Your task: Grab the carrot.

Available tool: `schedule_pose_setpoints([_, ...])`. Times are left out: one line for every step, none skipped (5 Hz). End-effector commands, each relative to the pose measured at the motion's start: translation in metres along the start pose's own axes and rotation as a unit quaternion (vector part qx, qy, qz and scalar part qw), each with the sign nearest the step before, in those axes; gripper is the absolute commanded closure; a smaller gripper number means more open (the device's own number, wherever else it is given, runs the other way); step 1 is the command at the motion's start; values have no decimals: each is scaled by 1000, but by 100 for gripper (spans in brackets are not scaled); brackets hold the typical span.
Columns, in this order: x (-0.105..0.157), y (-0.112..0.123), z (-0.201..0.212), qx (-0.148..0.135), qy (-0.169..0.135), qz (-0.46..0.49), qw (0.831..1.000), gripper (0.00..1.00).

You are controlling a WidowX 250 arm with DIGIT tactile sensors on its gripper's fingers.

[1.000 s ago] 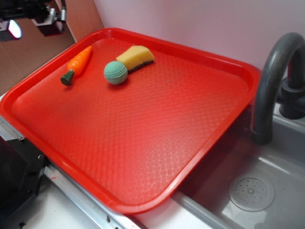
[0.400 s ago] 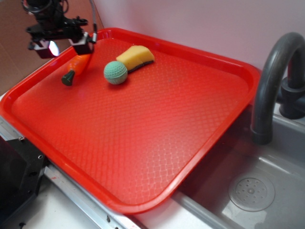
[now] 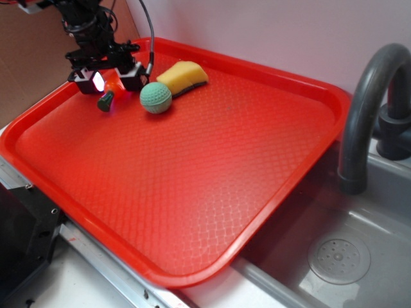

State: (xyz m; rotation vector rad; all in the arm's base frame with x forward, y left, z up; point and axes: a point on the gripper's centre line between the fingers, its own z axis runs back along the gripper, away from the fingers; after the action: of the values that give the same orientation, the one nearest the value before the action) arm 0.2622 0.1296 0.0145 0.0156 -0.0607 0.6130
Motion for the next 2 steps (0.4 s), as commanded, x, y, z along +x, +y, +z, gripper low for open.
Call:
schedule_pose_setpoints([-3, 5, 10, -1, 10, 21, 1000, 100])
schedule_pose_setpoints([-8, 1, 32, 0, -6, 24, 1000, 100])
